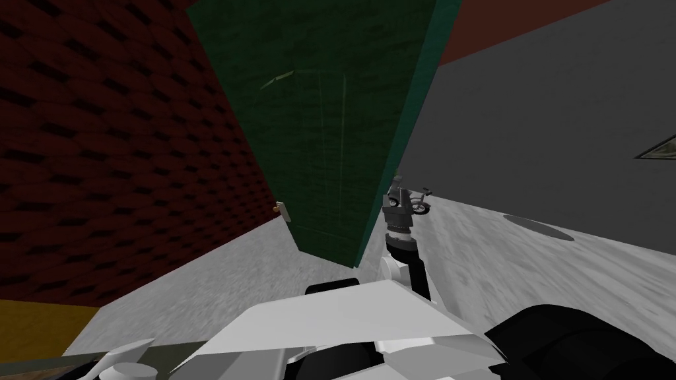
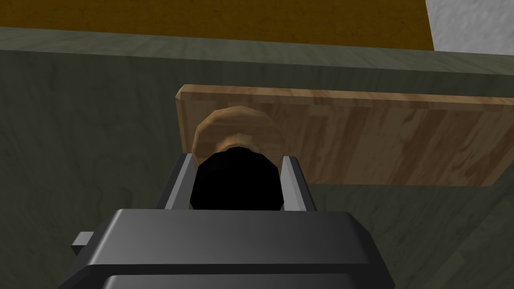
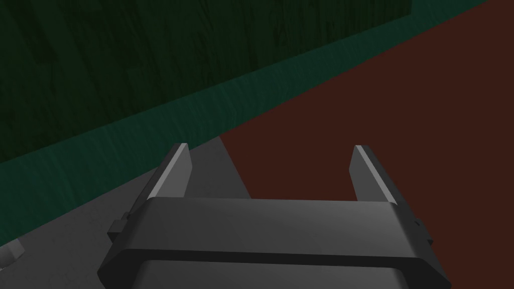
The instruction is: Push the door open
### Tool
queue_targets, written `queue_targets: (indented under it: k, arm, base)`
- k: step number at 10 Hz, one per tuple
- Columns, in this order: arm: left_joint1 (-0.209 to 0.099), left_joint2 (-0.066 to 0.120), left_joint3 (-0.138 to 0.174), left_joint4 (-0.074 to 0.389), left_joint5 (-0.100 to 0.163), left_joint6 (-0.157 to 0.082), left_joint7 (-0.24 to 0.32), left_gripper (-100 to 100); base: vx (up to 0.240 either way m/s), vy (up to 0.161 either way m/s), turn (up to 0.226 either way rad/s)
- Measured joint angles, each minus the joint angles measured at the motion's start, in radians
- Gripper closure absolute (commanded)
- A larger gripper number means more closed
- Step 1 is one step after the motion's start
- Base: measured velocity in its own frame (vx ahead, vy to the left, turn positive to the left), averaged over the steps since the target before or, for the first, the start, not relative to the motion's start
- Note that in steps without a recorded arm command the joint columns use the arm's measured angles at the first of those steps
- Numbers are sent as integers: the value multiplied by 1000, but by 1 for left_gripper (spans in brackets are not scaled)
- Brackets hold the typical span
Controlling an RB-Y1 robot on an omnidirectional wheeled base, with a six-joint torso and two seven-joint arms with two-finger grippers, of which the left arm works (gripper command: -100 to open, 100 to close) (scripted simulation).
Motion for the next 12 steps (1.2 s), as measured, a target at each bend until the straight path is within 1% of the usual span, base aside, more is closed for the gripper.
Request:
queue_targets:
  k: [1,2,3,4,5,6,7,8,9,10,11,12]
  arm:
    - [6,-5,18,4,6,-6,-9,100]
    - [13,-13,38,-11,12,1,-21,100]
    - [15,-30,65,-51,22,20,-47,100]
    - [11,-14,69,-25,22,10,-52,100]
    - [9,9,80,27,24,-20,-49,100]
    - [14,-3,97,4,30,-16,-60,100]
    - [19,3,118,9,36,-16,-72,100]
    - [17,20,133,47,39,-36,-78,100]
    - [15,22,143,48,42,-42,-85,100]
    - [17,9,151,14,46,-28,-97,100]
    - [19,-8,174,-18,53,-16,-117,100]
    - [19,0,190,1,58,-20,-129,100]
  base:
    - [14,96,-106]
    - [16,86,-82]
    - [13,67,-20]
    - [13,105,-101]
    - [11,96,-74]
    - [13,86,-119]
    - [12,132,-96]
    - [-3,97,-39]
    - [-6,38,-6]
    - [-3,58,-102]
    - [6,99,-90]
    - [3,113,-81]
